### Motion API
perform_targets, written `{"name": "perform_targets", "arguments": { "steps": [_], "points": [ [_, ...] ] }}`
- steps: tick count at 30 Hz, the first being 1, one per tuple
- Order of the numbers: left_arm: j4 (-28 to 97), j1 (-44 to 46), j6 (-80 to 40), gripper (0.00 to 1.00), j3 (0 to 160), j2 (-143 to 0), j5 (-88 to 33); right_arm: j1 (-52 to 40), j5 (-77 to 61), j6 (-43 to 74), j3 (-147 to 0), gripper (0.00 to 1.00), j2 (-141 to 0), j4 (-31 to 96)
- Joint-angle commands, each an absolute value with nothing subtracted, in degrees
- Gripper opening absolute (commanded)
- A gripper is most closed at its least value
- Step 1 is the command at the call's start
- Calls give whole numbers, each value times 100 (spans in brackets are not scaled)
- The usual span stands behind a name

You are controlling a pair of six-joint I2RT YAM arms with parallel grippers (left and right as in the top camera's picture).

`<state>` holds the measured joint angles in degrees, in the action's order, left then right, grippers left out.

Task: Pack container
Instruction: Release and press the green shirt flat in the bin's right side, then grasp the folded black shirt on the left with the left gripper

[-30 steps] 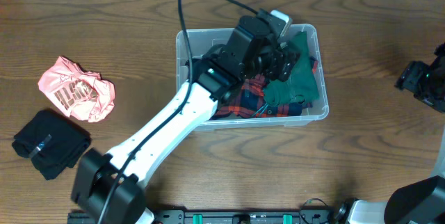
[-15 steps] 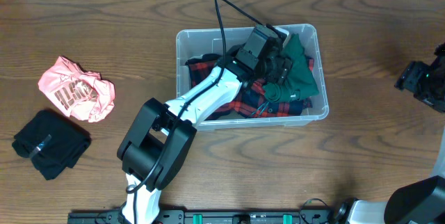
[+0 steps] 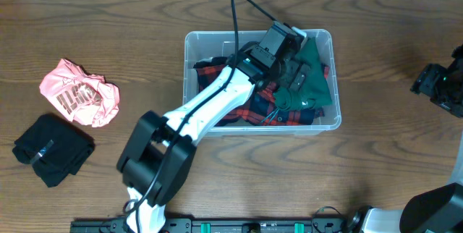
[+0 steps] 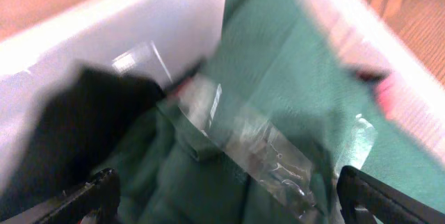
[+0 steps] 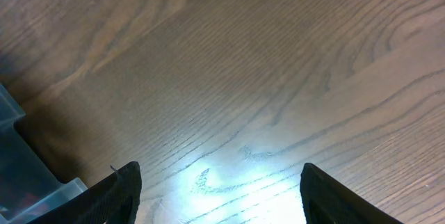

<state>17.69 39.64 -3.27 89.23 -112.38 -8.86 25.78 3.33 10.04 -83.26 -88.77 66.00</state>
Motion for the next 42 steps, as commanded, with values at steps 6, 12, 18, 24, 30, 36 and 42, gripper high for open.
{"name": "perform_targets", "arguments": {
  "steps": [6, 12, 18, 24, 30, 36, 42],
  "points": [
    [1096, 3962, 183, 44, 9067, -10910, -589, 2547, 294, 1066, -8313, 70, -8840, 6604],
    [972, 3970, 281, 19, 9067, -11187, -593, 2547, 292, 1068, -8311, 70, -8840, 6600],
    [574, 4101, 279, 13, 9067, -11655, -596, 2543, 268, 1066, -8311, 69, -8840, 6604],
    [370, 4397, 279, 8, 9067, -12119, -596, 2543, 248, 1066, -8311, 70, -8840, 6608],
    [683, 4639, 281, 7, 9067, -12307, -593, 2541, 165, 1066, -8311, 70, -8840, 6606],
    [1249, 4386, 279, 67, 9067, -11950, -467, 2536, 163, 1066, -8311, 70, -8840, 6604],
    [2423, 3664, 279, 98, 9070, -10713, 89, 2536, 165, 1066, -8311, 70, -8840, 6595]
  ]
}}
